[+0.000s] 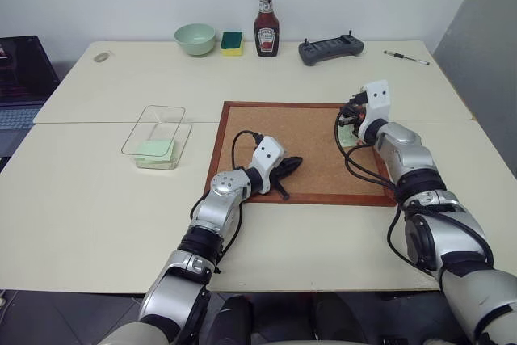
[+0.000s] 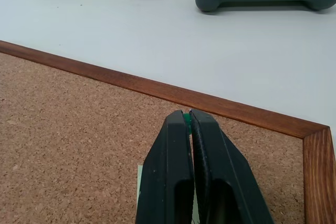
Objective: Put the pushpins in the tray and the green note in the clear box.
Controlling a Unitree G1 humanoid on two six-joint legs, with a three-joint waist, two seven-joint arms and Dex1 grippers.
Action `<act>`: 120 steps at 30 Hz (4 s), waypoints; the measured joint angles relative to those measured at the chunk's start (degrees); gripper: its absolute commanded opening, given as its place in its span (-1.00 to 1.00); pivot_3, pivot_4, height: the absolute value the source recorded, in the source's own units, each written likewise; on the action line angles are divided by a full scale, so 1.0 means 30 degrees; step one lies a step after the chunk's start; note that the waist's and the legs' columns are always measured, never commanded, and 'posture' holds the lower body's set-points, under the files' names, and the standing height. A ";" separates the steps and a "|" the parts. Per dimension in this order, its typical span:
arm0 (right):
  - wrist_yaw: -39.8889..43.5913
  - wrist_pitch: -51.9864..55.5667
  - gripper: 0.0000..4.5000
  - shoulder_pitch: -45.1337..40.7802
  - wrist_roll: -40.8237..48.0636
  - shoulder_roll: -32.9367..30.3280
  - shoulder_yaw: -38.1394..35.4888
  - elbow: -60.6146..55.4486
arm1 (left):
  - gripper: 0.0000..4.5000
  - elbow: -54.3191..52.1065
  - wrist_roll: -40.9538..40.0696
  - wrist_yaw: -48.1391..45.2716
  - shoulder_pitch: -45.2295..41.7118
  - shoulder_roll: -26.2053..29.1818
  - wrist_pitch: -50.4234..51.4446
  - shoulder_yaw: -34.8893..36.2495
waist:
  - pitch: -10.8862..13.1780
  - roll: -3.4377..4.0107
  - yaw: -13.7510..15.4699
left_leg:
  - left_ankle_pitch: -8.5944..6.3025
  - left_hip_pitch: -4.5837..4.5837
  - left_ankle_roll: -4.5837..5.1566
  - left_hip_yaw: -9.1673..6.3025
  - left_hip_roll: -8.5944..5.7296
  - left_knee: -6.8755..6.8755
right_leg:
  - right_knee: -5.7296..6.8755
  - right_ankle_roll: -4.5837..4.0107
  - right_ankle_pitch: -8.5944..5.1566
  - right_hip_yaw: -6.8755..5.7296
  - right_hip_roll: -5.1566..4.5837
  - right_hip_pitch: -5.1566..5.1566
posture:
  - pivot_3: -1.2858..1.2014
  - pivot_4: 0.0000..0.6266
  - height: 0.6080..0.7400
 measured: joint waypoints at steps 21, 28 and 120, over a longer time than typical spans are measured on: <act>0.0554 0.5666 -0.96 0.9998 -0.1287 -0.6960 -0.0532 -1.4919 | -1.00 0.0490 0.0105 -0.0259 -0.0019 -0.0116 -0.0763 -0.0078 | -0.0046 0.0077 0.0250 | -0.0004 -0.0018 0.0009 0.0018 -0.0024 0.0013 | -0.0016 0.0010 -0.0005 0.0009 -0.0018 0.0016 | 0.03 -0.52 1.00; 0.1025 0.5786 -0.96 1.0888 -0.2066 -0.7336 0.0515 -1.5599 | -1.00 0.0762 0.0354 -0.0367 -0.0134 -0.0191 -0.1124 -0.0100 | -0.0048 0.0081 0.0318 | -0.0004 -0.0022 0.0008 0.0012 -0.0029 0.0022 | -0.0018 0.0010 -0.0005 0.0007 -0.0023 0.0022 | 0.03 -0.52 1.00; -0.0567 0.5504 -1.00 1.0672 -0.1610 -0.5801 0.0142 -1.6247 | -1.00 0.0068 0.0447 -0.0600 0.0096 0.0309 -0.0661 -0.0374 | -0.0052 0.0086 0.0138 | -0.0005 -0.0011 0.0010 0.0012 -0.0013 -0.0001 | -0.0021 0.0011 -0.0006 0.0004 -0.0008 0.0019 | 0.03 -0.52 1.00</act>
